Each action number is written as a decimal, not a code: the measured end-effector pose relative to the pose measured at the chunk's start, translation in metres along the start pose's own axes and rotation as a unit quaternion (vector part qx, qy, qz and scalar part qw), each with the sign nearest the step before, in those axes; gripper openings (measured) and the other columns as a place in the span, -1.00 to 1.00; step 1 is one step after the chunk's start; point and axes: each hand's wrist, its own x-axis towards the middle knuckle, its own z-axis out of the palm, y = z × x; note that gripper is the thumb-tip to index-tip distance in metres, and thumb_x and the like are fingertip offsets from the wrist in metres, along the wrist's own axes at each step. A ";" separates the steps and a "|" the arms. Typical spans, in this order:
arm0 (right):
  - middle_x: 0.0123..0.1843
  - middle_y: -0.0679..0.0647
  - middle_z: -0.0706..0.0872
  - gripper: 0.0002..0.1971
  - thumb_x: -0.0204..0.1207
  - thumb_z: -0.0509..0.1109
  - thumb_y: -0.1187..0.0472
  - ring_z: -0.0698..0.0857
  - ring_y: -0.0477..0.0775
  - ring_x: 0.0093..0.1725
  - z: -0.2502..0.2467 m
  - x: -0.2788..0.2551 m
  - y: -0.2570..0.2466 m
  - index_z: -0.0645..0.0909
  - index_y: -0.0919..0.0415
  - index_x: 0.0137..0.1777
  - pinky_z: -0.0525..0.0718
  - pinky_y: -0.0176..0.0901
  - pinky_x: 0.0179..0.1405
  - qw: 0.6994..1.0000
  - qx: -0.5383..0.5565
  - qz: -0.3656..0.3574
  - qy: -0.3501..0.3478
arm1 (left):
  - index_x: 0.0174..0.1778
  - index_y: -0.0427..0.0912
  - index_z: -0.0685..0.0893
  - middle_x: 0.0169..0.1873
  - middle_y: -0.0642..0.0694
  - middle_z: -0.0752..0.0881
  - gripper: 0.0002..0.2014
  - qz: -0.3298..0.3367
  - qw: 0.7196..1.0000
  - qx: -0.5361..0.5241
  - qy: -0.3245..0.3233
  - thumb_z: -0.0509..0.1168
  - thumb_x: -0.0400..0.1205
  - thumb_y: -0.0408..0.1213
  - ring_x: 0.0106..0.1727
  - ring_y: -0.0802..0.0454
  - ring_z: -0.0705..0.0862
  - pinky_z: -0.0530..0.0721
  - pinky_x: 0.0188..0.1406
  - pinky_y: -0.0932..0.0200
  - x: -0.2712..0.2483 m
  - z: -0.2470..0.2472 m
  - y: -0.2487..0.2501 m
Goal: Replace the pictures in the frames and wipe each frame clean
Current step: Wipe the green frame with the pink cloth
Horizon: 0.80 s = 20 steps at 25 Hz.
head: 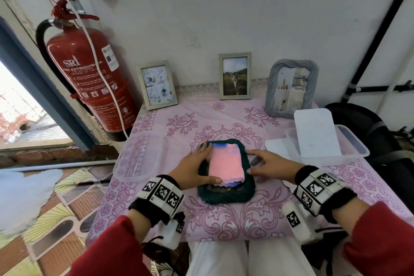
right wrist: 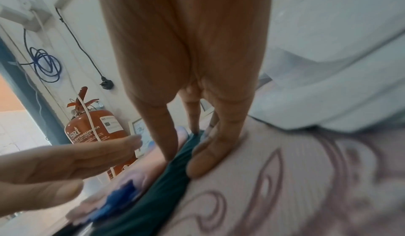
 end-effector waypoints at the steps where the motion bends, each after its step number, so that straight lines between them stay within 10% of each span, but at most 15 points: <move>1: 0.08 0.15 0.48 -0.36 0.53 0.39 0.30 0.59 0.06 -0.10 -0.002 0.001 -0.005 0.23 0.17 0.58 0.66 -0.28 -0.20 1.000 -0.001 0.009 -0.005 | 0.65 -0.12 -0.18 0.65 -0.09 -0.19 0.08 -0.016 1.000 0.011 -0.008 0.45 0.45 0.07 0.67 0.00 -0.20 -0.19 0.64 0.06 -0.001 -0.003 -0.006; 7: 0.28 0.18 0.50 -0.52 0.51 0.40 0.16 0.44 0.13 0.36 0.007 0.013 -0.037 0.46 0.19 0.43 0.37 -0.13 0.37 0.955 -0.206 -0.165 0.132 | 0.63 -0.18 -0.27 0.64 -0.12 -0.27 0.24 -0.039 0.994 0.064 -0.085 0.51 0.34 0.16 0.64 0.02 -0.35 -0.33 0.61 -0.01 0.001 -0.001 -0.022; 13: 0.55 0.06 0.33 -0.16 0.35 0.44 -0.25 0.26 0.07 0.54 0.036 0.028 -0.033 0.28 0.10 0.57 0.28 -0.05 0.51 0.893 -0.415 -0.172 0.001 | 0.65 -0.12 -0.18 0.66 -0.04 -0.19 0.24 -0.030 0.996 0.062 -0.060 0.53 0.29 0.19 0.66 0.09 -0.25 -0.30 0.60 -0.01 0.002 0.003 -0.029; 17: 0.34 0.08 0.46 -0.41 0.43 0.45 -0.04 0.37 0.12 0.35 0.035 0.042 -0.037 0.44 0.13 0.44 0.37 -0.08 0.36 0.907 -0.378 -0.185 0.020 | 0.65 -0.08 -0.21 0.66 0.00 -0.21 0.25 -0.024 0.995 0.070 -0.071 0.50 0.28 0.25 0.66 0.13 -0.22 -0.31 0.60 -0.05 0.004 0.003 -0.034; 20: 0.28 0.07 0.50 -0.69 0.59 0.24 0.13 0.44 0.13 0.30 0.036 0.051 -0.049 0.52 0.13 0.31 0.31 -0.12 0.31 0.848 -0.475 -0.235 0.011 | 0.64 -0.01 -0.21 0.65 0.07 -0.21 0.25 -0.028 0.993 0.086 -0.072 0.46 0.24 0.33 0.65 0.19 -0.21 -0.32 0.60 -0.15 0.006 0.002 -0.038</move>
